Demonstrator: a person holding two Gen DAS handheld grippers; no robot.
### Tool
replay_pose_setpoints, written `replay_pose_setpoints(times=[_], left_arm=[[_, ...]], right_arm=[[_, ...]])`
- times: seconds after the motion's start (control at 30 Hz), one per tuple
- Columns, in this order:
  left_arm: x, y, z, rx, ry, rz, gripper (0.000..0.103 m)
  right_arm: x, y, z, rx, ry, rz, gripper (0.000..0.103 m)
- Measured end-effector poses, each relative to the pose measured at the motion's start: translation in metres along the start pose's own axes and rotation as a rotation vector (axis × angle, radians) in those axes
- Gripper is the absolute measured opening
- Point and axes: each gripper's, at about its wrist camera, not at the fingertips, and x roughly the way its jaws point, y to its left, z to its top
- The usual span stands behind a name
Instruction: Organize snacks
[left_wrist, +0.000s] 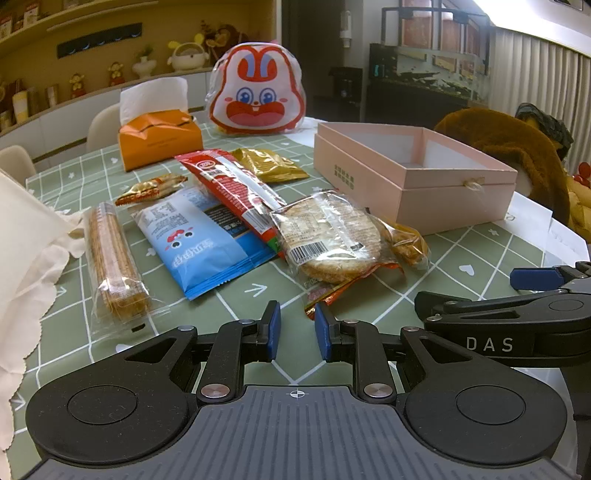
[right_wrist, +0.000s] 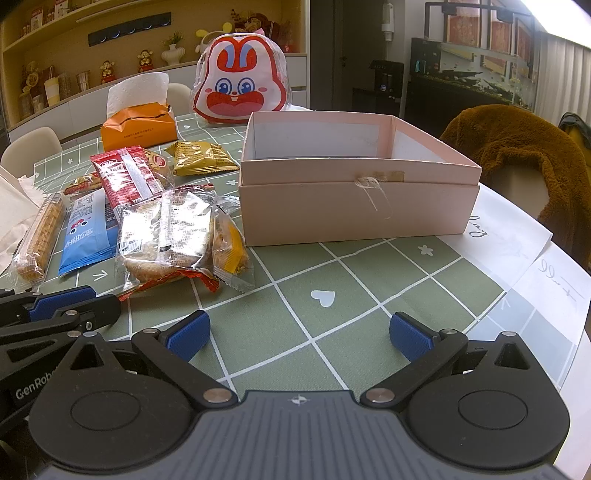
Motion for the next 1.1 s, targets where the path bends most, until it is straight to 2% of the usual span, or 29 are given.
replay_pose_setpoints(times=[1.1], left_arm=[[-0.0004,0.0021,-0.0004,-0.003,0.0,-0.001,0.025]], right_arm=[[-0.0001,-0.0002,0.0,0.0,0.0,0.0,0.103]])
